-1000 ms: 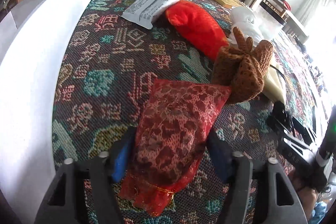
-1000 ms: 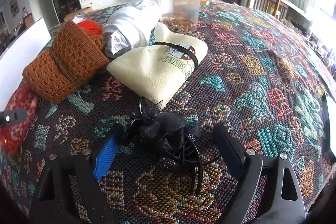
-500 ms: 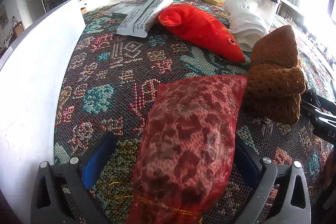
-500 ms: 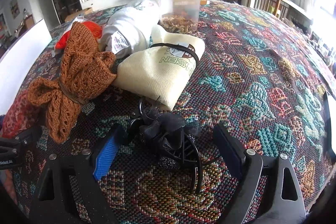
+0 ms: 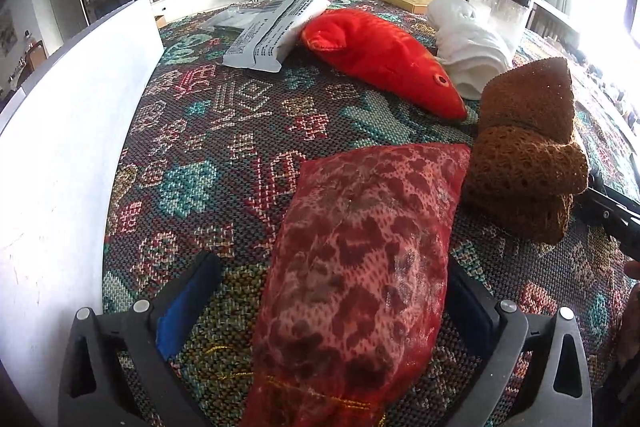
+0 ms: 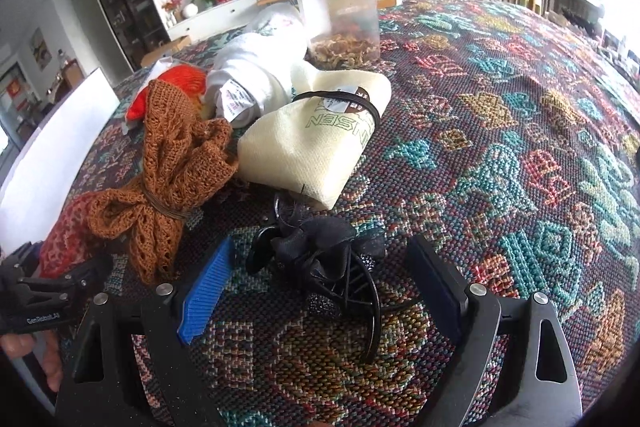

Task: Organize soft objects
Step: 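Grasp the red mesh bag with the left tool while the right tool holds the clip, then carry the red mesh bag and clip into the white box and release both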

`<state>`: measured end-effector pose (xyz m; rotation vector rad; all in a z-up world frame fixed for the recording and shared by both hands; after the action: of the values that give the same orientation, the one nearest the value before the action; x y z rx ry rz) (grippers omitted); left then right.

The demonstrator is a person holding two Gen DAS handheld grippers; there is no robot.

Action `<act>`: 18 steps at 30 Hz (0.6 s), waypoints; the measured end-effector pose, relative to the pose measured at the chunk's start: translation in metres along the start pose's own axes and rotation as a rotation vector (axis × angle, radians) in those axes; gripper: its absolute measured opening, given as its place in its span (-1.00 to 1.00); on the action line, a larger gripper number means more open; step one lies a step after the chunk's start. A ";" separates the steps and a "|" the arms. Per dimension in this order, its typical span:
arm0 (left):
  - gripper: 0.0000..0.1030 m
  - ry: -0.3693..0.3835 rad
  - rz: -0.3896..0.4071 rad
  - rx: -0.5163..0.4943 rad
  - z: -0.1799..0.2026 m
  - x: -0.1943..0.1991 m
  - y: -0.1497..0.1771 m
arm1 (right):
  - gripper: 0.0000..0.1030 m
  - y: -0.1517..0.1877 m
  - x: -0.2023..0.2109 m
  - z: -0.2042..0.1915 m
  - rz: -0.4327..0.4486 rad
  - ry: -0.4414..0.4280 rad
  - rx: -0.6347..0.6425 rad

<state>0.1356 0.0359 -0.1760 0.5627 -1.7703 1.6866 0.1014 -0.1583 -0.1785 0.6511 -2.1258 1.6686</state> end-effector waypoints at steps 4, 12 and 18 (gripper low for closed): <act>1.00 0.000 0.000 0.000 0.000 0.000 0.000 | 0.74 0.006 -0.002 -0.014 -0.018 0.013 0.089; 1.00 0.000 0.000 0.001 0.001 0.001 0.001 | 0.74 0.007 -0.003 -0.017 -0.012 0.006 0.065; 1.00 0.030 -0.061 -0.043 0.002 0.002 0.001 | 0.70 0.008 -0.010 -0.024 -0.151 0.019 0.202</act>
<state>0.1337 0.0341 -0.1754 0.5641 -1.7468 1.6046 0.1053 -0.1318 -0.1852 0.8293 -1.8598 1.8116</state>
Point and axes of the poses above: each gripper's, at about its wrist camera, not at the fingertips, and x roughly against the way its jaws point, z to its right, y to its underside, the point moved 10 cm from there along -x, roughly the way its jaws point, and after that the axes turned 11 degrees about z, right-handed, at the moved point
